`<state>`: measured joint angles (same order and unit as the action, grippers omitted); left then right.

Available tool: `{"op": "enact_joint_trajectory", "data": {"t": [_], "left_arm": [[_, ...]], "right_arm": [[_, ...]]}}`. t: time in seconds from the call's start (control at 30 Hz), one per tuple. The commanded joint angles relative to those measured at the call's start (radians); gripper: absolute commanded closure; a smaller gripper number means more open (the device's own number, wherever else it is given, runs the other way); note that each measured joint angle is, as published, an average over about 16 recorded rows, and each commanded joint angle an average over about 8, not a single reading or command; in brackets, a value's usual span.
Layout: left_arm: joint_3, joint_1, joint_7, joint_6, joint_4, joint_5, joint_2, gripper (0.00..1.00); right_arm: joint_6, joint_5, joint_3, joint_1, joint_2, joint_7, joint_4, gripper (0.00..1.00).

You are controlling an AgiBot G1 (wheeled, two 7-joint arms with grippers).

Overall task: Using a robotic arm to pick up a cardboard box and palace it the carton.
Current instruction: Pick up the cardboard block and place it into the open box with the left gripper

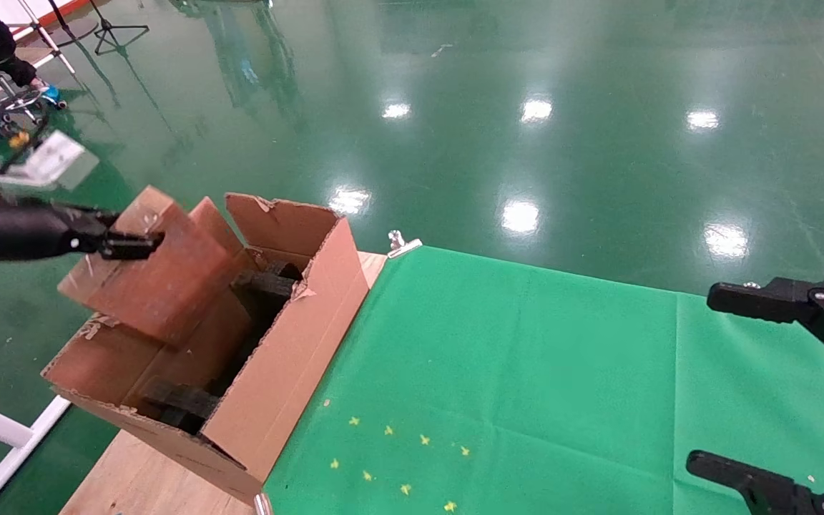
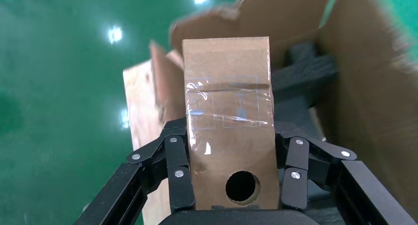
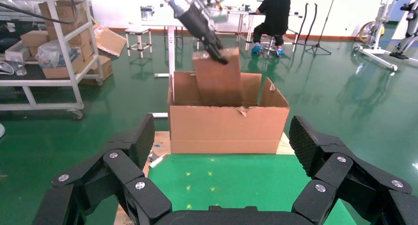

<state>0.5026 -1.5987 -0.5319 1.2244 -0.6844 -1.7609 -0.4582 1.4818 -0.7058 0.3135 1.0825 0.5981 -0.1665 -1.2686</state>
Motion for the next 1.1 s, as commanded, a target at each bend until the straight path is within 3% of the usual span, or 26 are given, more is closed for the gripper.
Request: {"op": "enact_joint_trajectory", "data": {"t": [0.03,0.47,0.77,1.03,1.1], "left_arm": [[0.004,0.011,0.042,-0.029,0.075,-0.007,-0.015,1.00],[0.044,-0.023,0.166,-0.160,0.352,-0.090,-0.127,1.00],[0.072,-0.047,0.178,-0.218,0.498,-0.136,-0.197,0.98],[0.081,-0.065,0.165,-0.242,0.568,-0.153,-0.231,0.00],[0.081,-0.067,0.165,-0.245,0.575,-0.155,-0.234,0.00]], "right_arm": [[0.000,0.000,0.000,0.000,0.000,0.000,0.000,0.00],[0.000,0.000,0.000,0.000,0.000,0.000,0.000,0.00],[0.000,0.000,0.001,0.000,0.000,0.000,0.000,0.00],[0.000,0.001,0.001,0.000,0.000,0.000,0.000,0.00],[0.000,0.001,0.001,0.000,0.000,0.000,0.000,0.00]]}}
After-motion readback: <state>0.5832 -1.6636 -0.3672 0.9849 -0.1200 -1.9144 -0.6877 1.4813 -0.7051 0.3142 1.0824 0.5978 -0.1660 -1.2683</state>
